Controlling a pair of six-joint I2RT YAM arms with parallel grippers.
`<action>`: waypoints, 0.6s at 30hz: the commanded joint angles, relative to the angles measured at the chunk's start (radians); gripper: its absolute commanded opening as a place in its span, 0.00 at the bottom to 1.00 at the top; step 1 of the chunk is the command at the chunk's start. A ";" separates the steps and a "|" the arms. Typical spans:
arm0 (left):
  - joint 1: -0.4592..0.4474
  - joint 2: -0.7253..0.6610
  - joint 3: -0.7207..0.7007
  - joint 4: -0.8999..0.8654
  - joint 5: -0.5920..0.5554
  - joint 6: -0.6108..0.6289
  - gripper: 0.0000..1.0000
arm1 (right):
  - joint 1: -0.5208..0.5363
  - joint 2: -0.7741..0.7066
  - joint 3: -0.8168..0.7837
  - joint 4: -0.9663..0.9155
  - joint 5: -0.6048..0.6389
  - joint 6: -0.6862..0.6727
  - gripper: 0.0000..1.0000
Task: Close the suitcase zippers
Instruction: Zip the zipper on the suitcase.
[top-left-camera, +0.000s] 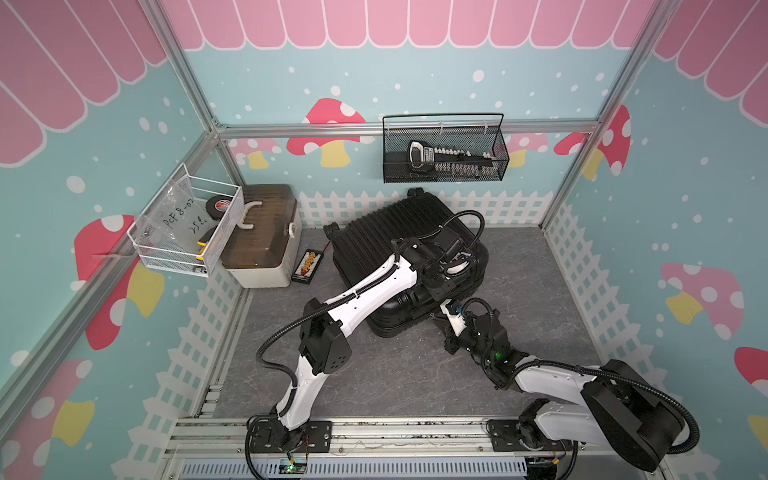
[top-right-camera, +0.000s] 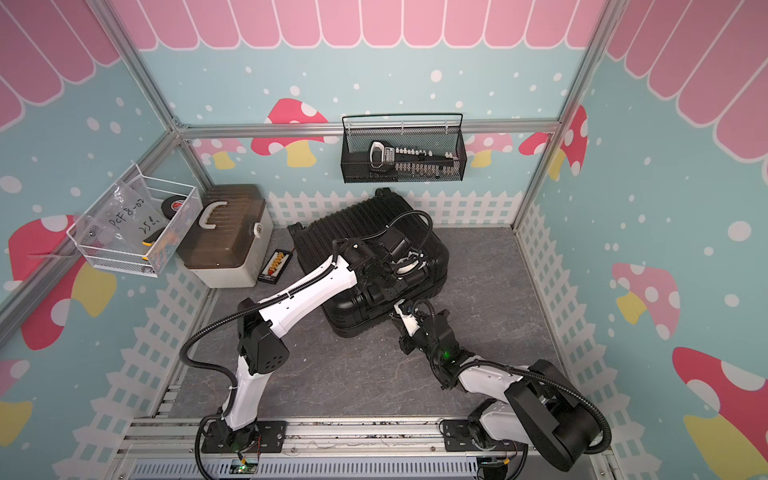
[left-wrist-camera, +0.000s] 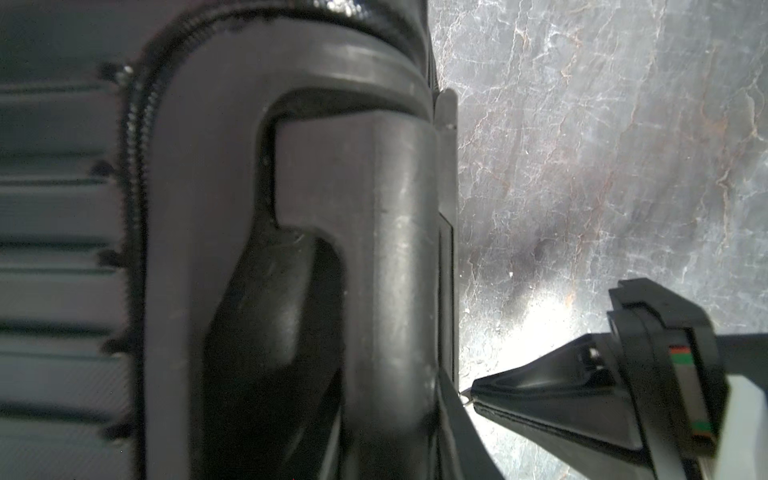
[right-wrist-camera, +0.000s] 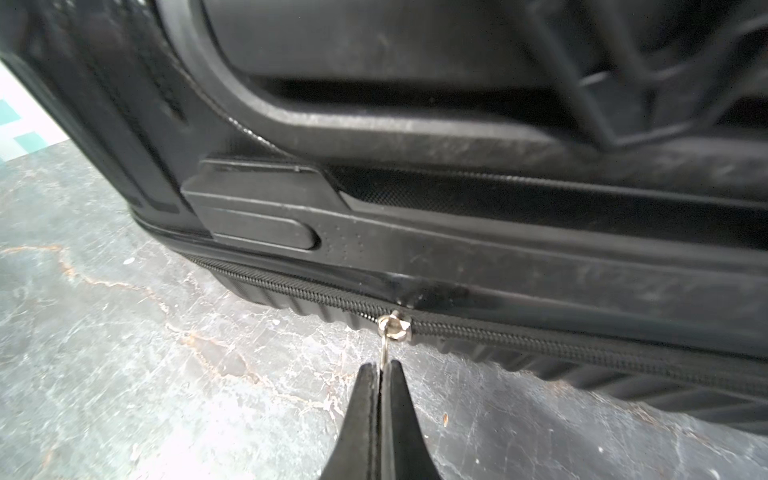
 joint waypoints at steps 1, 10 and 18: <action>0.035 0.072 0.047 0.258 -0.092 0.000 0.05 | 0.092 0.020 0.021 0.036 -0.190 -0.004 0.00; 0.035 0.104 0.075 0.274 -0.074 -0.015 0.05 | 0.176 0.070 0.057 0.072 -0.170 -0.001 0.00; 0.035 0.121 0.083 0.283 -0.028 -0.028 0.05 | 0.227 0.078 0.070 0.077 -0.171 -0.009 0.00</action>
